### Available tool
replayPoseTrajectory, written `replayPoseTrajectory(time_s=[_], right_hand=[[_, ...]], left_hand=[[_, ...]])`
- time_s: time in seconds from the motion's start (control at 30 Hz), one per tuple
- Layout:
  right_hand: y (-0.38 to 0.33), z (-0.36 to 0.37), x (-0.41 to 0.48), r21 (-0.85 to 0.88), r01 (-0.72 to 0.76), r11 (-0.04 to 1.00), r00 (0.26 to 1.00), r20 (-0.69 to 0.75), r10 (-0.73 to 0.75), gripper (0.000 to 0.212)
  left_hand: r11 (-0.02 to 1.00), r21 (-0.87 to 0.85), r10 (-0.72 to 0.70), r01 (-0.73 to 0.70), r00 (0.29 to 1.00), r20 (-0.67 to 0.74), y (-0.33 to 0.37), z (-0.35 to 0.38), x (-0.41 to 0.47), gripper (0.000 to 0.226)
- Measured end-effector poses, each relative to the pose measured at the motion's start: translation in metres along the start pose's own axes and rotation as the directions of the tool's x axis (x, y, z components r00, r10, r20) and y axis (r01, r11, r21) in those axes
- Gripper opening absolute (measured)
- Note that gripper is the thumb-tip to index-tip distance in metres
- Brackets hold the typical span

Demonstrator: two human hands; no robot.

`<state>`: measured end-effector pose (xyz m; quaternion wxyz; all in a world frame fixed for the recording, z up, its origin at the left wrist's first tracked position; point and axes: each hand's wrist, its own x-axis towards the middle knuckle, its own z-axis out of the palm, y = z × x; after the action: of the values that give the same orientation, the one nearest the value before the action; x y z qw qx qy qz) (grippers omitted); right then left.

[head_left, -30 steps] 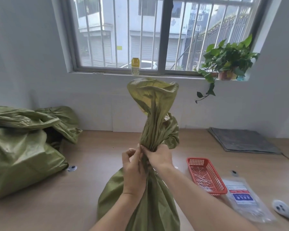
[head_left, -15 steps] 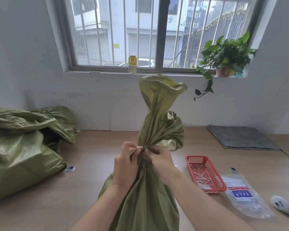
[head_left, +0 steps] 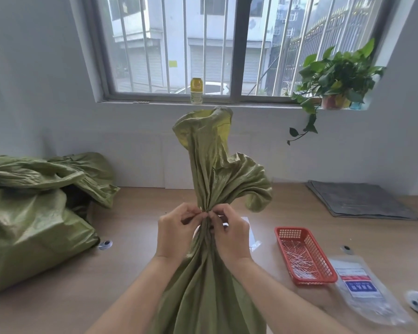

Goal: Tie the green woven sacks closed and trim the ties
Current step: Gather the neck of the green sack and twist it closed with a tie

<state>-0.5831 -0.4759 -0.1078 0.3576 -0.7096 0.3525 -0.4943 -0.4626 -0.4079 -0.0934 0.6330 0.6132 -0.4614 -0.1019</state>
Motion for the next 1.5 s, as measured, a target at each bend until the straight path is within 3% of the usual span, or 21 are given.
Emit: replayPoseTrajectory(time_s=[0.13,0.4,0.6,0.67,0.77,0.93,1.07,1.2,1.33,1.5], right_hand=[[0.005,0.003,0.003,0.000,0.071,0.997,0.997,-0.004,-0.071,0.020],[0.001,0.000,0.008,-0.135,0.307,0.942,0.951,0.017,-0.308,0.011],[0.008,0.000,0.019,-0.094,0.230,0.969,0.973,0.044,-0.227,0.008],[0.010,0.000,0.021,-0.128,0.238,0.963,0.971,0.050,-0.233,0.007],[0.011,0.000,0.021,-0.186,0.273,0.944,0.961,0.090,-0.260,0.008],[0.002,-0.003,0.021,-0.323,0.315,0.893,0.945,0.189,-0.265,0.012],[0.000,-0.002,0.023,-0.407,0.336,0.849,0.930,0.288,-0.230,0.018],[0.004,0.000,0.023,-0.350,0.278,0.894,0.951,0.230,-0.205,0.016],[0.010,0.000,0.023,-0.300,0.230,0.926,0.965,0.193,-0.177,0.015],[0.016,-0.003,0.018,-0.237,0.229,0.944,0.969,0.150,-0.198,0.011]], left_hand=[[0.998,-0.046,-0.045,0.045,0.999,-0.008,-0.001,0.000,0.003,0.023],[0.977,-0.194,-0.093,0.086,0.995,-0.030,-0.002,0.003,0.007,0.027],[0.988,0.074,0.135,-0.137,0.990,0.032,-0.018,-0.002,0.012,0.012],[0.962,0.176,0.203,-0.208,0.978,0.046,-0.017,-0.002,0.013,0.021],[0.937,0.273,0.195,-0.219,0.974,0.113,-0.015,-0.003,0.014,0.039],[0.871,0.407,0.191,-0.274,0.954,0.232,-0.017,-0.001,0.018,0.044],[0.903,0.353,0.185,-0.246,0.963,0.196,-0.018,-0.003,0.020,0.044],[0.987,0.124,0.083,-0.103,0.984,0.160,-0.015,-0.002,0.022,0.025],[0.995,-0.055,-0.068,0.087,0.957,0.283,-0.020,-0.005,0.026,0.015],[0.989,-0.058,-0.101,0.135,0.912,0.398,-0.023,-0.006,0.035,0.026]])
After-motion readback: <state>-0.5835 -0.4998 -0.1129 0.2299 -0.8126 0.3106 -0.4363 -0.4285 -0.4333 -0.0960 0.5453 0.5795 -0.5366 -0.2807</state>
